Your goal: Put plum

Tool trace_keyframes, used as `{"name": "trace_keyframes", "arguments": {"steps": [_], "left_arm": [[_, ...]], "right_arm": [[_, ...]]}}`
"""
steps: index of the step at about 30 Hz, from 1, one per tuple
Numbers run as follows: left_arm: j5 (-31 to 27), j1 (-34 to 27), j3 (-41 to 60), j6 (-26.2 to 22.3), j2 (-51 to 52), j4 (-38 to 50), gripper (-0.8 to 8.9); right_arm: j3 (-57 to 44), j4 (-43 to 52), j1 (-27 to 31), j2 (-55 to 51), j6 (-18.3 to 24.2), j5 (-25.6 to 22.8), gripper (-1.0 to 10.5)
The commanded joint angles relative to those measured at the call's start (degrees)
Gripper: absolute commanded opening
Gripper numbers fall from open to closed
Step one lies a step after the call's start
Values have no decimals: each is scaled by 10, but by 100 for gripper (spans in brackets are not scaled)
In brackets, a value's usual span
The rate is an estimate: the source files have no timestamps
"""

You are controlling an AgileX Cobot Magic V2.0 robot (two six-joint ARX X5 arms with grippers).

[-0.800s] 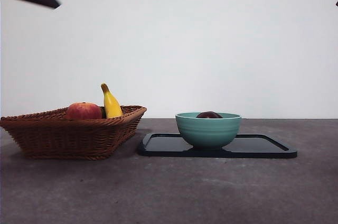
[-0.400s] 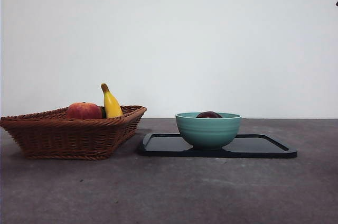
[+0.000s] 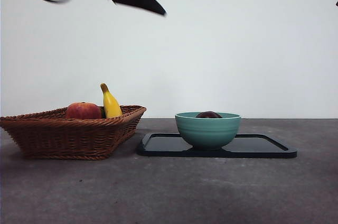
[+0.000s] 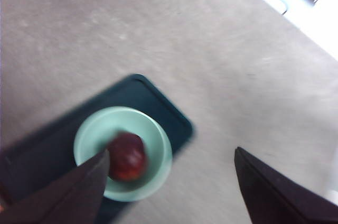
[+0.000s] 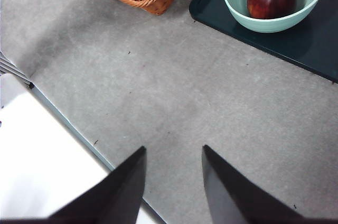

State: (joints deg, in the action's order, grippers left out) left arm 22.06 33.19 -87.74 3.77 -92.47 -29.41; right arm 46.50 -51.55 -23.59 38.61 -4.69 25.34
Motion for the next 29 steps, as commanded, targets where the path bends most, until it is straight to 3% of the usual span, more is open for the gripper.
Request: {"name": "trace_keyframes", "arguments": {"steps": [1,9,19,29], "left_arm": [[-14,10,-51,-21,-62,5,380],[-45,25,-120,-55,-179,8,380],[-82,44,-127,-104,-264,8,379],[-99,56,-127,-111,-306,18,378]], "right_arm": [[5,5,-3,2,5,2,168],[5,4,-3,2,7,2,168],[5,4,-3,2,9,2,168],[5,2,-3,2,9,2,168]]}}
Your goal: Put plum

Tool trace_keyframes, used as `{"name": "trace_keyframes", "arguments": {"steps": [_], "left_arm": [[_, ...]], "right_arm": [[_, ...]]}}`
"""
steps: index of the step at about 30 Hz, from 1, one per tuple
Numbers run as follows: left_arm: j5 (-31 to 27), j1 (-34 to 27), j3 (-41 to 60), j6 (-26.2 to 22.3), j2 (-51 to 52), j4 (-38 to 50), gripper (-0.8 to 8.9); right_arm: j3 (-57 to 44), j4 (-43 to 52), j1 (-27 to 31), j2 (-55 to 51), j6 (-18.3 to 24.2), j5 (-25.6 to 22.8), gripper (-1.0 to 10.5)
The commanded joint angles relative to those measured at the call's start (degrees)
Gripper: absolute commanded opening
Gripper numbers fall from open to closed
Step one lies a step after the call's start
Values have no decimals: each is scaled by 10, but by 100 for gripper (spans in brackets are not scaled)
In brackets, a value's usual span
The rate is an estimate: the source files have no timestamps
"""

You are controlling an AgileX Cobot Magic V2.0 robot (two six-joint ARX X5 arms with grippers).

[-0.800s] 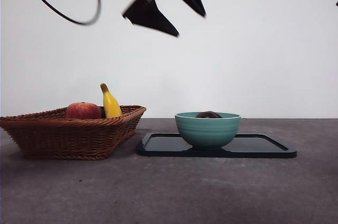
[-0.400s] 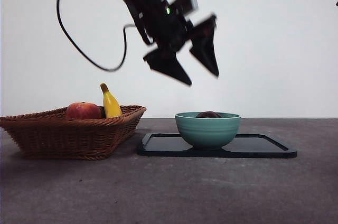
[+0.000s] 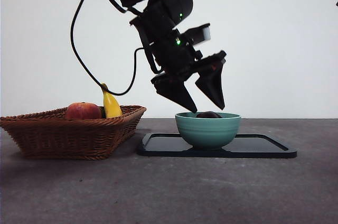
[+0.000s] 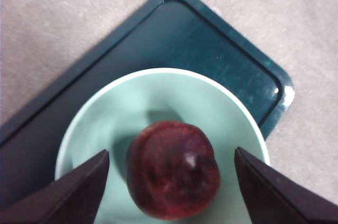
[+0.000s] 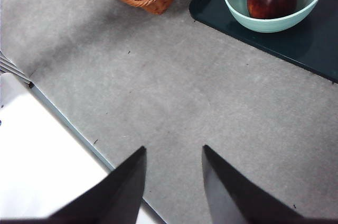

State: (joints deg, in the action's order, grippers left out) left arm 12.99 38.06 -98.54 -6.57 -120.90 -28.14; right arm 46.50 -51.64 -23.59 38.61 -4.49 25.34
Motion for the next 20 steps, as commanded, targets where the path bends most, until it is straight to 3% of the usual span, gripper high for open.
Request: {"name": "trace_keyframes", "arguments": {"steps": [1,18,20], "left_arm": [[-13,9,-19,-8,-26,6,378],[-17,17,-19,-18,-41,3,368],[-17,18,-19,-18,-41,2,329]], "right_arm": [[5,1,-3,2,7,2,168],[5,-1,-3,2,9,2,168],[5,-1,-3,2,9,2,168]]}}
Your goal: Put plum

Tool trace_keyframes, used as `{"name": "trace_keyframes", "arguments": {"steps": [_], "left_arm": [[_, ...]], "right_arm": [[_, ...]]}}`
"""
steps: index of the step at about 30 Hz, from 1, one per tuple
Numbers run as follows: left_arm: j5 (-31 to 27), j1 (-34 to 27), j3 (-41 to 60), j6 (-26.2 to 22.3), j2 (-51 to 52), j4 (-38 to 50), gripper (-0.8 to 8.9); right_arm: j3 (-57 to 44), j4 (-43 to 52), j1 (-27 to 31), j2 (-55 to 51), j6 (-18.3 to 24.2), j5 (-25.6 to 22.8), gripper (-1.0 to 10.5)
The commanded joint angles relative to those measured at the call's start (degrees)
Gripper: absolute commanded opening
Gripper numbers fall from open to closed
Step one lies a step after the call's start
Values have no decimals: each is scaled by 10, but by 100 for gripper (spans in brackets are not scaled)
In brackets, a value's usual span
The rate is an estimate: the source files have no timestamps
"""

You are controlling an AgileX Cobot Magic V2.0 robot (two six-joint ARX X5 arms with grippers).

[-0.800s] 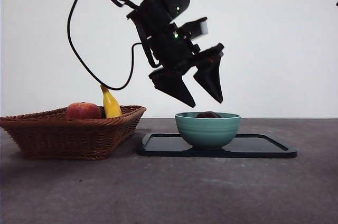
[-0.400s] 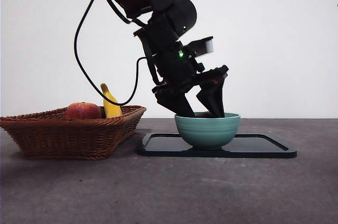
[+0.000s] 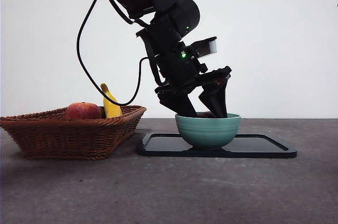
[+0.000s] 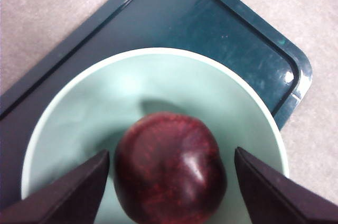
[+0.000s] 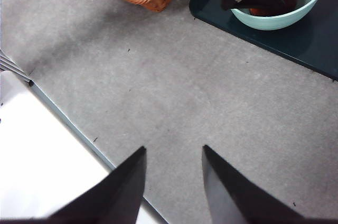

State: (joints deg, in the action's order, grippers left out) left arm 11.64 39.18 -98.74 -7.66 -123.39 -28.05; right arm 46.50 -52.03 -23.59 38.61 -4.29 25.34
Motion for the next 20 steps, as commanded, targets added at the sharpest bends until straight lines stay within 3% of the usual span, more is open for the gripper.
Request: {"name": "trace_keyframes", "arguments": {"steps": [1,20], "left_arm": [[-3,7,-17,-7,-16,-1,307],[-3,8,-40,-4,-13,-32,274]], "right_arm": [[5,3,-3,2,7,2,168],[5,3,-3,2,9,2,168]]}}
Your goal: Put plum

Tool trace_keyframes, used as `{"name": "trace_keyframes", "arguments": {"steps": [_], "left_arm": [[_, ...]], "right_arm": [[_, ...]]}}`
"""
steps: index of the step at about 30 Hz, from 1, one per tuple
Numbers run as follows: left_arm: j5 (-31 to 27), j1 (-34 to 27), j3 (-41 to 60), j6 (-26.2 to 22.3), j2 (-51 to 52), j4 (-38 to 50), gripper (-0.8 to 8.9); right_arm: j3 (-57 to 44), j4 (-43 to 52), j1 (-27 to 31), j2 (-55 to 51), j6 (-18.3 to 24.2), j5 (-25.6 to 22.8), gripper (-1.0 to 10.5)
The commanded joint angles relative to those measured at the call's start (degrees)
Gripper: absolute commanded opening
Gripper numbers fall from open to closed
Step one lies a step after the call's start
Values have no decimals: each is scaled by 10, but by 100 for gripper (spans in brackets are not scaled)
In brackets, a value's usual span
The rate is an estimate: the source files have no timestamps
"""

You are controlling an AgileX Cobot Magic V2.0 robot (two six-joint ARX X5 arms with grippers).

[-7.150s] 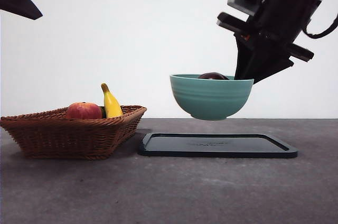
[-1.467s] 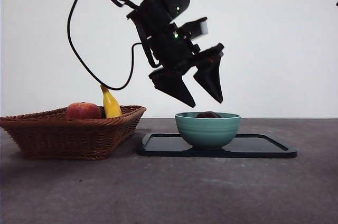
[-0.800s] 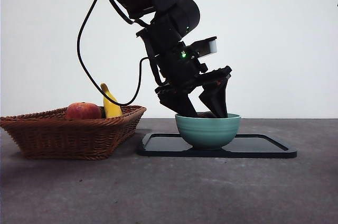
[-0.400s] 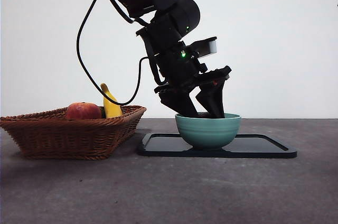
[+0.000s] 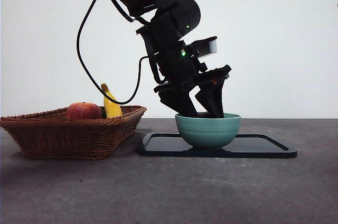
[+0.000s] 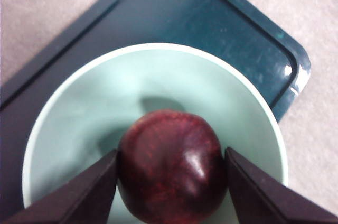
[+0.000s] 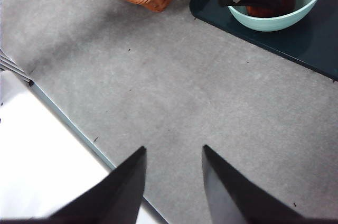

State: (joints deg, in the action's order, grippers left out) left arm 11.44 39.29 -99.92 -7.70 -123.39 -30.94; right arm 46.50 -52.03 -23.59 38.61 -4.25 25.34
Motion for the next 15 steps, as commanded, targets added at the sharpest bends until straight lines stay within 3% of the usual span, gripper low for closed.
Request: {"name": "trace_keyframes", "arguments": {"steps": [1,15], "left_arm": [[-1,7,-38,-4,-11,-12,274],[0,-5,-250,3,-3,-176,275]], "right_arm": [[5,3,-3,2,9,2,168],[5,3,-3,2,9,1,168]]}}
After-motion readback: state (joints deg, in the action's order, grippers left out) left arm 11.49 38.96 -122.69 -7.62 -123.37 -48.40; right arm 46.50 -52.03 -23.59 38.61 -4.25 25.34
